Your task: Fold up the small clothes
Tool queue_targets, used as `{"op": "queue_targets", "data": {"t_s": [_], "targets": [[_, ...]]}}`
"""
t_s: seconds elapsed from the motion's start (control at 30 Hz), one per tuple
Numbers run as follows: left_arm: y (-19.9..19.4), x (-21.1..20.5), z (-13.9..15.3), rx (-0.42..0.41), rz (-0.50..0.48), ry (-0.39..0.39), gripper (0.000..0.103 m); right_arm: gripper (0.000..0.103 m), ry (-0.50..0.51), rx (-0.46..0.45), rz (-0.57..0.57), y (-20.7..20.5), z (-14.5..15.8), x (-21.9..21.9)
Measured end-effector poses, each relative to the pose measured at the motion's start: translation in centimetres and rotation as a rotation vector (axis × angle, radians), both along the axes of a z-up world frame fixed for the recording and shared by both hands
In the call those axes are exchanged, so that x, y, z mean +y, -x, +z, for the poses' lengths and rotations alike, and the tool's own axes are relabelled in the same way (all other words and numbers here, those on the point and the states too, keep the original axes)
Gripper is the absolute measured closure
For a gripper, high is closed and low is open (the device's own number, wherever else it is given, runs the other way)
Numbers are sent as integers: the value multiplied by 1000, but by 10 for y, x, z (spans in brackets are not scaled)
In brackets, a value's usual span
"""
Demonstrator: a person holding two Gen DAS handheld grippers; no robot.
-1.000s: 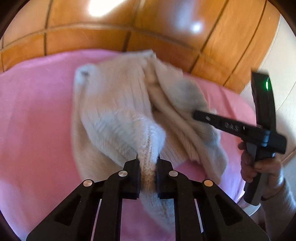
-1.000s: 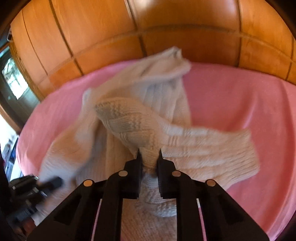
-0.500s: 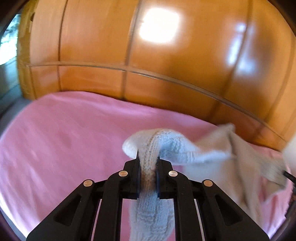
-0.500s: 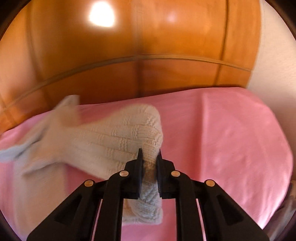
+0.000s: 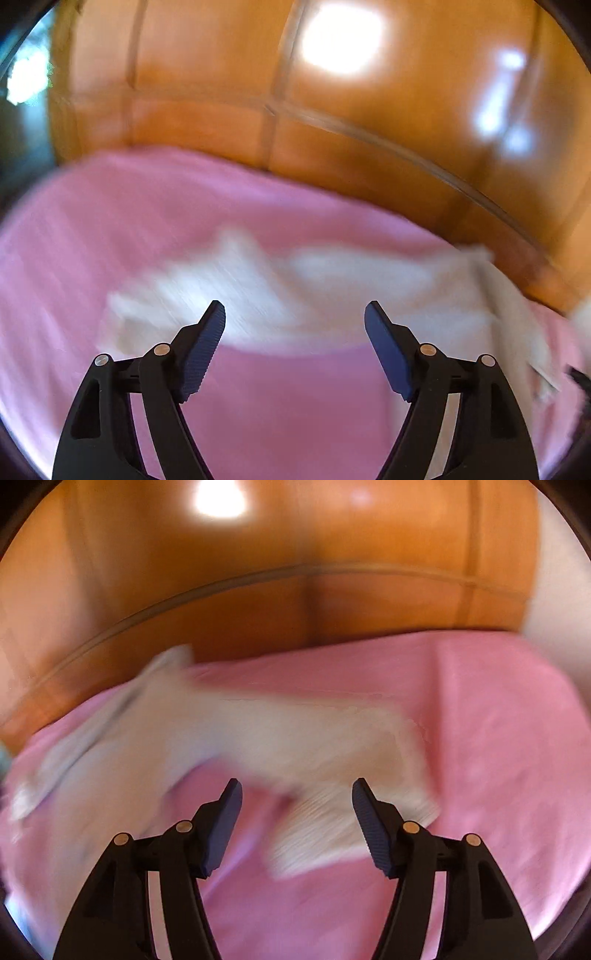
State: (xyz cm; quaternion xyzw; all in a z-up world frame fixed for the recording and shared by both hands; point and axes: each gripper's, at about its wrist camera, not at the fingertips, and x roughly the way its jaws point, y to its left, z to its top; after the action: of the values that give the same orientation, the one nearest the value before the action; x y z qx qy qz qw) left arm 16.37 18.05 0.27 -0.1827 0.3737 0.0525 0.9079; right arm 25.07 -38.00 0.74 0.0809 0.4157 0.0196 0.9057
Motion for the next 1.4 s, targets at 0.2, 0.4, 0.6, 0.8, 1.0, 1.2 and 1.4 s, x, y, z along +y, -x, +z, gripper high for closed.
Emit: {"op": "queue_targets", "data": {"t_s": [0.2,0.4,0.6,0.8,1.0,1.2,1.4], "targets": [[49,-69,-57,92,-225,249,30,42,-202,36,281,63,-18,98],[53,-116,-84,122,-274,414,36,70,-155,106,330,65,-54,157],[52,-132,-65,60,-342,330,93,97,-152,46,305,79,-24,137],[60,-95,-4,-72,-355,324,95,98,-231,-104,223,106,45,68],[102,-54,49,-114,-383,289,95,98,-286,-161,193,147,73,26],[139,-53,-20,109,-357,236,95,98,-311,84,123,164,-25,19],[144,-30,-78,208,-237,278,58,89,-304,197,49,162,-86,15]]}}
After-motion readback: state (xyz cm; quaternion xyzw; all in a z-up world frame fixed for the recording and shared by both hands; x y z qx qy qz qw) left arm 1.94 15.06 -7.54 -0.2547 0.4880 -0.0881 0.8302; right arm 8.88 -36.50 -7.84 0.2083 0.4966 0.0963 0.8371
